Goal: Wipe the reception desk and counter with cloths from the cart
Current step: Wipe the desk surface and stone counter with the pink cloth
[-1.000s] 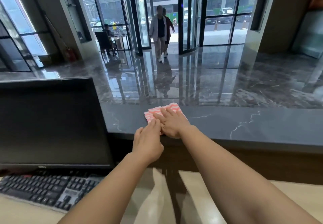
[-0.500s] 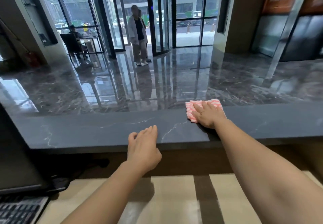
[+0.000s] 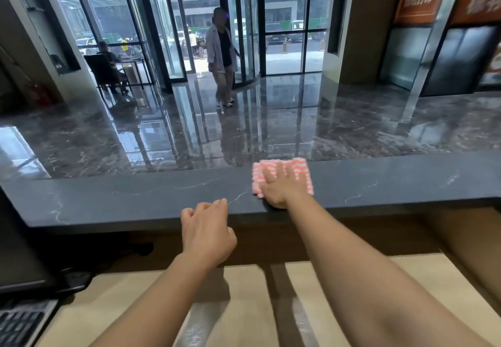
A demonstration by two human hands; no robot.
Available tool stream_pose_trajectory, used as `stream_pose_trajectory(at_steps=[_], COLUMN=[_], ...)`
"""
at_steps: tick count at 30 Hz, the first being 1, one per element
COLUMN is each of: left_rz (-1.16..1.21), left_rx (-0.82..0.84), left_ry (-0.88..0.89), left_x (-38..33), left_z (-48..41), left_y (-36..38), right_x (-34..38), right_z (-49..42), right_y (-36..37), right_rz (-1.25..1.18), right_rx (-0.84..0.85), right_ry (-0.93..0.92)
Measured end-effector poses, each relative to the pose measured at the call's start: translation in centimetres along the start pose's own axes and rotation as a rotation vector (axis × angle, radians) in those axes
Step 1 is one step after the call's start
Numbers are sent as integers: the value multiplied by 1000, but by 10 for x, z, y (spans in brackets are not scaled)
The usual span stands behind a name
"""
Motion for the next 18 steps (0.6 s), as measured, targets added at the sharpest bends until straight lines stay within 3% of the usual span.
stream_pose_trajectory(at_steps=[4,8,12,18], left_rz=[8,9,-50,-83], left_rx=[-39,-39,-12,-4], left_ry=[-41,-84,-80,-40], left_x=[9,13,-4,-37], left_z=[8,12,13,16], left_y=[1,-3,-3,8], right_x=[79,100,63,-69], right_z=[12,19,26,45], right_y=[21,29,25,13], right_rz=[71,84,71,-10], right_rx=[20,19,-2,-109], right_ry=[-177,-250,-225,-19])
Point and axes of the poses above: each hand's wrist, its own z-axis away from the middle knuckle, its own y-axis out of the palm, x = y × z, the point moved 7 cm from there along -z, towards the middle knuckle, and after that the axes turned 15 degrees about x, right-handed, at the moved point
